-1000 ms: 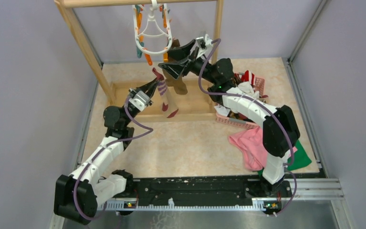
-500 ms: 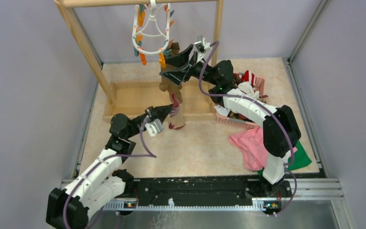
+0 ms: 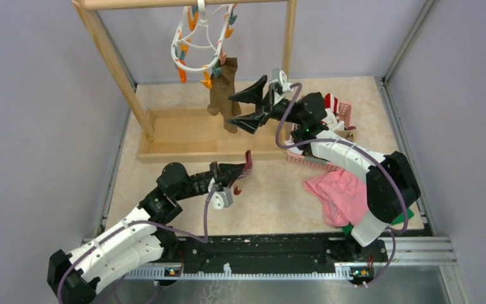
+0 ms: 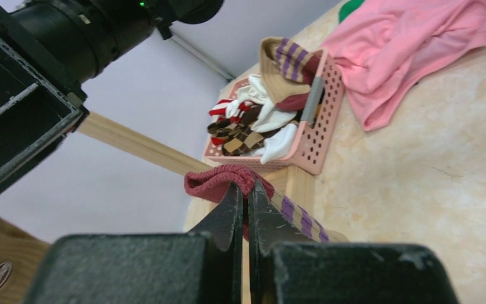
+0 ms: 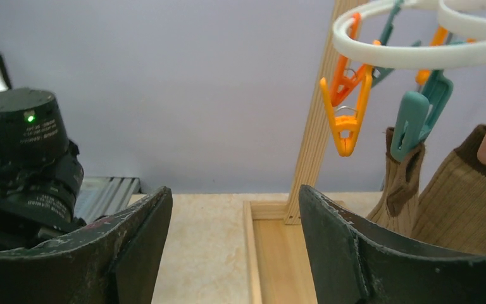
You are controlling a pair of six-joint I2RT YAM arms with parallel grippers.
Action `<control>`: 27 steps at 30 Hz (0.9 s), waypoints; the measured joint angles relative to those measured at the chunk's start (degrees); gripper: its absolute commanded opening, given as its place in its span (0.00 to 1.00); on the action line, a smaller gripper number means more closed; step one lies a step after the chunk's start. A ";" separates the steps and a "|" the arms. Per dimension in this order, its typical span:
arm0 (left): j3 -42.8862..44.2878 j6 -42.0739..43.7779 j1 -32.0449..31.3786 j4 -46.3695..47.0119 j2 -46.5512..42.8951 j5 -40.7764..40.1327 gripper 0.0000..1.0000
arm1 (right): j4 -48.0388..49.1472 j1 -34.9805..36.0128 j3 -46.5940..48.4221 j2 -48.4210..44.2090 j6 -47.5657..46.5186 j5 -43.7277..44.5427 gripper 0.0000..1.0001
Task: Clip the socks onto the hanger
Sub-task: Open the clamp at the hanger.
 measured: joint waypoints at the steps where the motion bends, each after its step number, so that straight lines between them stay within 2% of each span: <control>1: 0.09 0.42 -1.20 -1.25 -0.44 -1.05 0.00 | 0.92 -0.42 -0.61 -0.46 -0.68 -1.77 0.73; 9: 1.77 3.04 -10.60 -13.29 -6.49 -10.51 0.00 | 14.19 -2.38 -8.02 -1.38 -6.01 -19.34 0.76; 15: 7.32 4.13 -15.28 -22.86 -7.76 -16.83 0.00 | 28.65 -3.54 -7.72 3.72 5.11 -30.12 0.73; 19: 9.18 4.24 -15.76 -26.14 -6.67 -20.68 0.00 | 30.21 -3.80 -7.50 6.51 9.18 -33.20 0.71; 22: 9.22 3.02 -15.82 -27.17 -5.18 -24.33 0.00 | 31.15 -3.98 -7.28 6.69 10.93 -33.51 0.64; 24: 9.22 1.07 -15.82 -27.30 -4.26 -27.91 0.00 | 31.54 -4.33 -5.57 6.73 12.15 -32.72 0.59; 27: 8.98 -4.74 -15.80 -26.53 -4.02 -34.56 0.00 | 29.90 -5.16 -0.90 6.84 11.80 -30.05 0.58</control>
